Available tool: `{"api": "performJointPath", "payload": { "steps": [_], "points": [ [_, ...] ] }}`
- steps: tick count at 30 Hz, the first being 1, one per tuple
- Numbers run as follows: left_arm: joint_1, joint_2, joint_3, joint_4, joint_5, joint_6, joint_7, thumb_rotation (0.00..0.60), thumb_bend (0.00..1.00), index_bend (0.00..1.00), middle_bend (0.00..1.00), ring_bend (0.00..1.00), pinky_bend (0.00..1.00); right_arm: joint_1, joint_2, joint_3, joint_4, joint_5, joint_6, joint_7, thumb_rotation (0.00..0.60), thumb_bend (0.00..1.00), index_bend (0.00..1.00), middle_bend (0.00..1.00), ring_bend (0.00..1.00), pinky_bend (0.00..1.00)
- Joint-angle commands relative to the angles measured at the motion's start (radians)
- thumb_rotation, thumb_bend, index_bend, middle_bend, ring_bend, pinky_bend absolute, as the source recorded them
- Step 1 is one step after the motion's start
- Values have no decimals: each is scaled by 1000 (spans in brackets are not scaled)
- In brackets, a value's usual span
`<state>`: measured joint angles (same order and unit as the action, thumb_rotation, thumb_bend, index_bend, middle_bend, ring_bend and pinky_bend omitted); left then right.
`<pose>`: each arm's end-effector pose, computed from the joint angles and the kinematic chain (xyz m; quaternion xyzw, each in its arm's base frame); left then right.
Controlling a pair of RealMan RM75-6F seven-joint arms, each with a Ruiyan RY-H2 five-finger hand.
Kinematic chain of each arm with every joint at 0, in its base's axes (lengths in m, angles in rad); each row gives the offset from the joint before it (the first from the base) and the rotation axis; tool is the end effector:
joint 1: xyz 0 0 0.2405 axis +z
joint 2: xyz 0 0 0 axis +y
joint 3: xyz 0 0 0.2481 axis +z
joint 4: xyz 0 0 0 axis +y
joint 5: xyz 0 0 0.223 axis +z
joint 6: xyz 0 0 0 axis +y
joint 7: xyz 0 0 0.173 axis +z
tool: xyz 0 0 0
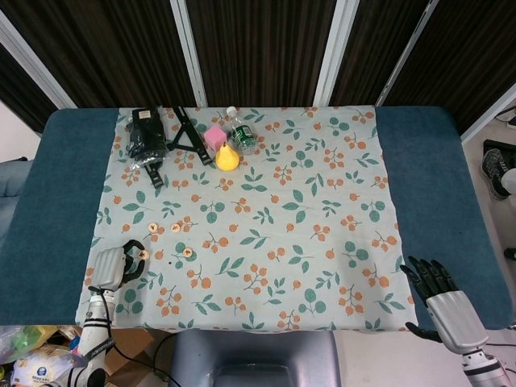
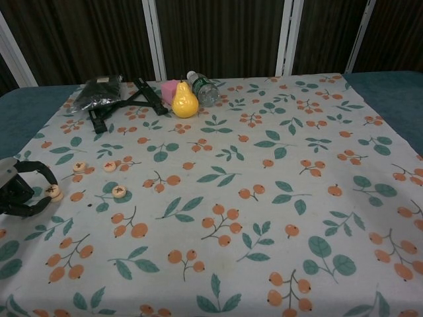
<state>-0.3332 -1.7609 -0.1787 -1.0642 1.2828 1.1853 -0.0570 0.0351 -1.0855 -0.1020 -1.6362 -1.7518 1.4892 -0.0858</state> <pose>-0.2985 0.3066 -0.0355 -0.5567 -0.4986 -0.4030 0.5282 -0.2900 -0.1551 0.1129 0.6979 -0.3615 0.3489 0.5104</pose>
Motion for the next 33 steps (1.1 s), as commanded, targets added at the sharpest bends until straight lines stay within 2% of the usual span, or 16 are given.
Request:
{"api": "performJointPath", "payload": {
  "steps": [1, 15, 23, 26, 33],
  "points": [
    [-3, -2, 0, 5, -5, -8, 2, 600, 416, 448, 1000, 1000, 1000, 0, 0, 0, 0, 0, 1, 1, 600, 204, 0, 0, 0, 54],
    [-5, 10, 7, -8, -8, -10, 4, 600, 414, 366, 1000, 1000, 1000, -1, 0, 1, 0, 1, 1, -2, 600, 204, 0, 0, 0, 54],
    [-1, 32, 24, -99, 48, 51, 5, 600, 411, 362, 1000, 1000, 1000, -1, 3, -1, 1, -3, 4, 7, 600, 205, 0, 0, 0, 54],
    [-11, 22, 26, -139, 60, 60, 33, 600, 409, 362, 1000, 1000, 1000, -2, 4, -2, 1, -5, 6, 9, 600, 205, 0, 0, 0, 54],
    [-71, -71, -22, -159, 6, 31, 179, 600, 408, 362, 1000, 1000, 1000, -4, 6, -3, 3, -9, 13, 15, 600, 205, 0, 0, 0, 54]
  ]
}}
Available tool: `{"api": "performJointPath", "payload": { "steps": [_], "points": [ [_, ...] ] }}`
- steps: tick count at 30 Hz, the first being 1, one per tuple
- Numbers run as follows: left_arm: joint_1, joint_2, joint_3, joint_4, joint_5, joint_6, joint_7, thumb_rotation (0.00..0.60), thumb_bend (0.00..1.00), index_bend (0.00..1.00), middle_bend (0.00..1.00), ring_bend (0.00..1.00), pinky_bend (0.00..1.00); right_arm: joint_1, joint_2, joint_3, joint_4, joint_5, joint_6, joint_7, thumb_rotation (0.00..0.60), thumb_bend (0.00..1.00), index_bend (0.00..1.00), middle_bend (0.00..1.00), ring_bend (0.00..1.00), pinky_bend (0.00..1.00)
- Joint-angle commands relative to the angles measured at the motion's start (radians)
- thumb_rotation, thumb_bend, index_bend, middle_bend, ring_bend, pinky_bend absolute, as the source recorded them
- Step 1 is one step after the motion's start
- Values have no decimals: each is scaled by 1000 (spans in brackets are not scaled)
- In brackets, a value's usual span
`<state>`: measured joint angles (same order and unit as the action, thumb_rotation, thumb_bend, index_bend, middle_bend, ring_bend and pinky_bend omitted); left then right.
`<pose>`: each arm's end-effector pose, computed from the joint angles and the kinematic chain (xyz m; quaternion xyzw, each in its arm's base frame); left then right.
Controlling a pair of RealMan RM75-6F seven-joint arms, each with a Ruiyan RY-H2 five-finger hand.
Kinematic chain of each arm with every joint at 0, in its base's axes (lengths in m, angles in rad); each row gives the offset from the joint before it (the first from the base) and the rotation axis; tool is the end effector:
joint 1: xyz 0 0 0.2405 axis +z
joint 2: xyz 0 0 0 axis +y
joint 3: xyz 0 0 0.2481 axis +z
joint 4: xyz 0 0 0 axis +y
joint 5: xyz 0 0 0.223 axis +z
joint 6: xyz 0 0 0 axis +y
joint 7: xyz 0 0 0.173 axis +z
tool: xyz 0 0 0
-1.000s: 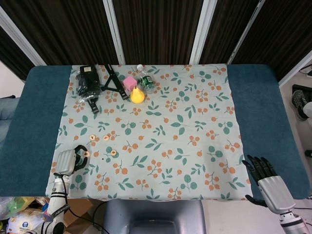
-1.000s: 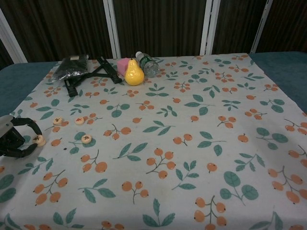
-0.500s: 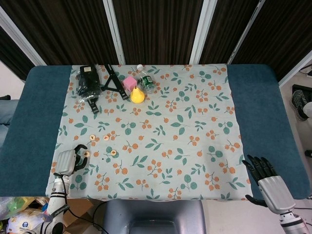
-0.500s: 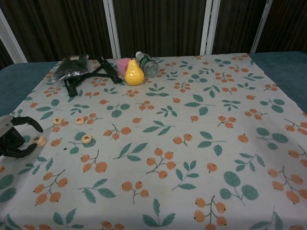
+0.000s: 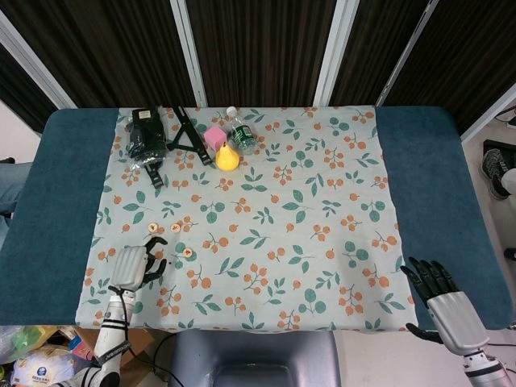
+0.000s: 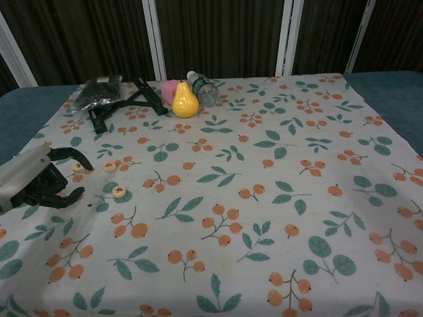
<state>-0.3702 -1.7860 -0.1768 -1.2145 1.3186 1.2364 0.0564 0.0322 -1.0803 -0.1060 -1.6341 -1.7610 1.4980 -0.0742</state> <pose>-0.2344 0.3049 -0.0528 -0.5805 -0.4782 -0.4426 0.4884 -0.2898 -0.1532 0.1148 0.6978 -0.3617 0.3522 0.5082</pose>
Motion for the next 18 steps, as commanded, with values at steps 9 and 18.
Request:
{"api": "performJointPath", "payload": {
  "steps": [9, 18],
  "points": [
    [-67, -110, -31, 23, -82, -48, 170, 600, 407, 363, 1000, 1000, 1000, -2, 8, 3, 4, 2, 11, 22, 600, 205, 0, 0, 0, 54],
    [-84, -148, -34, 79, -99, -59, 187, 600, 403, 378, 1000, 1000, 1000, -4, 12, 2, 5, -1, 15, 30, 600, 205, 0, 0, 0, 54]
  ]
}}
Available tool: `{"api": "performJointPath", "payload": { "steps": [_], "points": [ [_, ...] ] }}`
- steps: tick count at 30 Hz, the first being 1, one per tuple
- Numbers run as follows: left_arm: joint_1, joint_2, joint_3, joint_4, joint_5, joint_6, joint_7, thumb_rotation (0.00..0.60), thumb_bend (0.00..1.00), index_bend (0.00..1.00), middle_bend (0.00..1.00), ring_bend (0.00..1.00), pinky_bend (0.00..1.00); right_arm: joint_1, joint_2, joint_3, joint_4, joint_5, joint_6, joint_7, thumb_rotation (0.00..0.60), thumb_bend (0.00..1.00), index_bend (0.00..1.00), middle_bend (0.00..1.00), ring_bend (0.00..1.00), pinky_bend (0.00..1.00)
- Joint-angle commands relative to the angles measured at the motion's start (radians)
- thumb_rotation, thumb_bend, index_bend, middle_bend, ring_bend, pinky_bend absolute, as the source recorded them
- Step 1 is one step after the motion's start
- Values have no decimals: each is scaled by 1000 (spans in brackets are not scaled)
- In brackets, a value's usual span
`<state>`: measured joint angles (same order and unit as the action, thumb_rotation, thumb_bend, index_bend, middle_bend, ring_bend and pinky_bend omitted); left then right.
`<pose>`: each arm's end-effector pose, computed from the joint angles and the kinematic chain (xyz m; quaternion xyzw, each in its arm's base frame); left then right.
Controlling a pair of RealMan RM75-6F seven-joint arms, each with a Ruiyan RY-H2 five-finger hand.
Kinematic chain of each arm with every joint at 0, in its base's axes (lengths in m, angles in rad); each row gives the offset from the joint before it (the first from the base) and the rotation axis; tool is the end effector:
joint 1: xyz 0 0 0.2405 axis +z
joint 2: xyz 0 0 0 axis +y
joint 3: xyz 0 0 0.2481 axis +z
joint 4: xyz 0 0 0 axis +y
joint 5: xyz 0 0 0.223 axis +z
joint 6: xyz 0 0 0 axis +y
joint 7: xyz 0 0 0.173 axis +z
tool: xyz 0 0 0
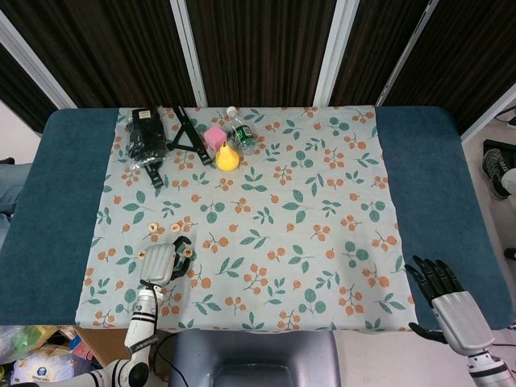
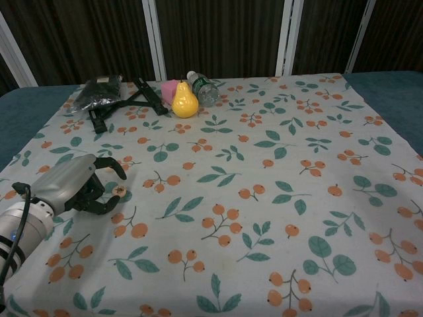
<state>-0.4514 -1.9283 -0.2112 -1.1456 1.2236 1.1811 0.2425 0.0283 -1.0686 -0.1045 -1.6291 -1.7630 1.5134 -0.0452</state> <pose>-0.2010 0.3170 -0.0961 -0.6090 -0.4694 -0.4036 0.4959 -0.2914 -0.1529 0.1210 0.6921 -0.3640 0.3589 0.5095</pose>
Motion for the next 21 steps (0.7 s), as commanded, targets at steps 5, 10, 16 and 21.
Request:
{"api": "performJointPath", "payload": {
  "steps": [5, 10, 16, 21],
  "points": [
    [-7, -13, 2, 36, -9, -18, -17, 600, 402, 397, 1000, 1000, 1000, 0, 2, 0, 0, 0, 0, 3, 600, 205, 0, 0, 0, 54],
    [-9, -20, 6, 49, -6, -19, -28, 600, 404, 401, 1000, 1000, 1000, 0, 3, 1, 0, 2, 0, 6, 600, 205, 0, 0, 0, 54],
    [-11, -27, 8, 61, -4, -17, -31, 600, 403, 450, 1000, 1000, 1000, -1, 5, 1, 1, 0, 4, 11, 600, 205, 0, 0, 0, 54],
    [-11, -31, 9, 68, -1, -12, -37, 600, 404, 485, 1000, 1000, 1000, -1, 4, 0, 1, -1, 2, 9, 600, 204, 0, 0, 0, 54]
  ]
}}
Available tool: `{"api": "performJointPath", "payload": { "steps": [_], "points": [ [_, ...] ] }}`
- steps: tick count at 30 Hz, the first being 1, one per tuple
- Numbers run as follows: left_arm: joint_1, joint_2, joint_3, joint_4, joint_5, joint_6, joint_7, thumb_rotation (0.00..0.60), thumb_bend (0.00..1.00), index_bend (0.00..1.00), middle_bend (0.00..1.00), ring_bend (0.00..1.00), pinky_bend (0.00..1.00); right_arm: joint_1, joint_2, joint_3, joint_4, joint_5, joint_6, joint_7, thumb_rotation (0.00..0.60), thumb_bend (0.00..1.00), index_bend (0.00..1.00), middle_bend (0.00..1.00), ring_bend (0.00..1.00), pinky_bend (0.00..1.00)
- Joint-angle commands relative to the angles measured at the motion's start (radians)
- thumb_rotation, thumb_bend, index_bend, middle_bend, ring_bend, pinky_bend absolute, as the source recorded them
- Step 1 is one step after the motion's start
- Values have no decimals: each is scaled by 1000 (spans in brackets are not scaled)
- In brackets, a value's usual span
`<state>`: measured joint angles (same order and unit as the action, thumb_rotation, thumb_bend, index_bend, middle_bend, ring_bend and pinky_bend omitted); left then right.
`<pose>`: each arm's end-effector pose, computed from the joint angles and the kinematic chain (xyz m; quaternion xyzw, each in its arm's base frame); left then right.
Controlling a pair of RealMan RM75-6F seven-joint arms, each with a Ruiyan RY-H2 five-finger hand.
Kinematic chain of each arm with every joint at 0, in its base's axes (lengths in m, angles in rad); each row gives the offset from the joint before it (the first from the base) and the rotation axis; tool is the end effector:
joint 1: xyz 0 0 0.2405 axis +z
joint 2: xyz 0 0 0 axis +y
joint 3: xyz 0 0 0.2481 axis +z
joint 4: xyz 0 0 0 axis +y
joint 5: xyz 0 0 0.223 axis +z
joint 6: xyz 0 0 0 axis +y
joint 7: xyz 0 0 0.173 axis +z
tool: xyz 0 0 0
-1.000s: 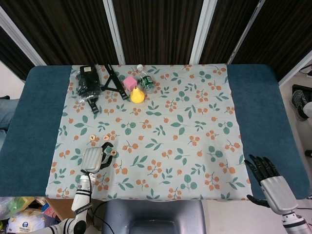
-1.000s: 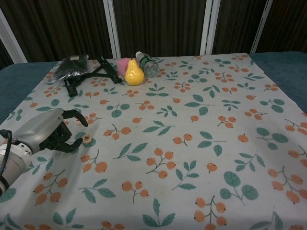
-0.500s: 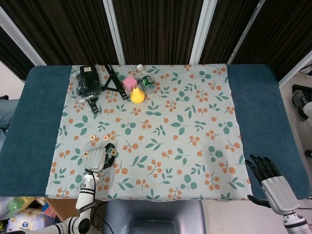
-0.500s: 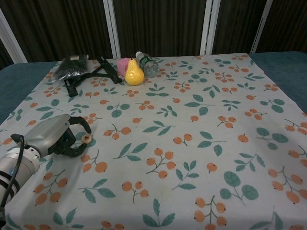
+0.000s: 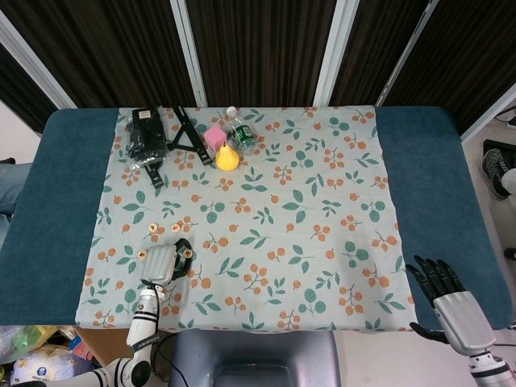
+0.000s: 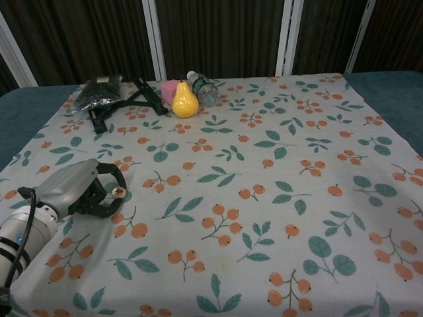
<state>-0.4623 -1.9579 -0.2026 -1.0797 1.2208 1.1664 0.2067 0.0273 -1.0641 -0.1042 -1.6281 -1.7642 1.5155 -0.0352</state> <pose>-0.2070 0.3186 -0.1048 -0.6103 -0.4738 -0.3983 0.4943 -0.2919 -0.1527 0.1227 0.6910 -0.3655 0.3604 0.5090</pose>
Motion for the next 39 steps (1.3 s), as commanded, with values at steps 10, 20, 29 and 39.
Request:
{"api": "performJointPath", "payload": {
  "steps": [10, 20, 29, 39],
  "points": [
    [21, 63, 7, -76, 43, 63, -17, 600, 404, 502, 1000, 1000, 1000, 1, -2, 2, -2, 6, -5, -7, 600, 205, 0, 0, 0, 54],
    [95, 267, 24, -310, 38, 115, -13, 600, 404, 501, 1000, 1000, 1000, -1, -3, 2, -3, 6, -5, -11, 600, 205, 0, 0, 0, 54],
    [106, 275, 30, -262, -7, 80, -27, 600, 404, 491, 1000, 1000, 1000, -1, -7, 1, -6, 5, -7, -18, 600, 204, 0, 0, 0, 54],
    [100, 239, 23, -163, -26, 57, -53, 600, 404, 471, 1000, 1000, 1000, 0, -6, 2, -5, 6, -8, -15, 600, 204, 0, 0, 0, 54]
  ]
}}
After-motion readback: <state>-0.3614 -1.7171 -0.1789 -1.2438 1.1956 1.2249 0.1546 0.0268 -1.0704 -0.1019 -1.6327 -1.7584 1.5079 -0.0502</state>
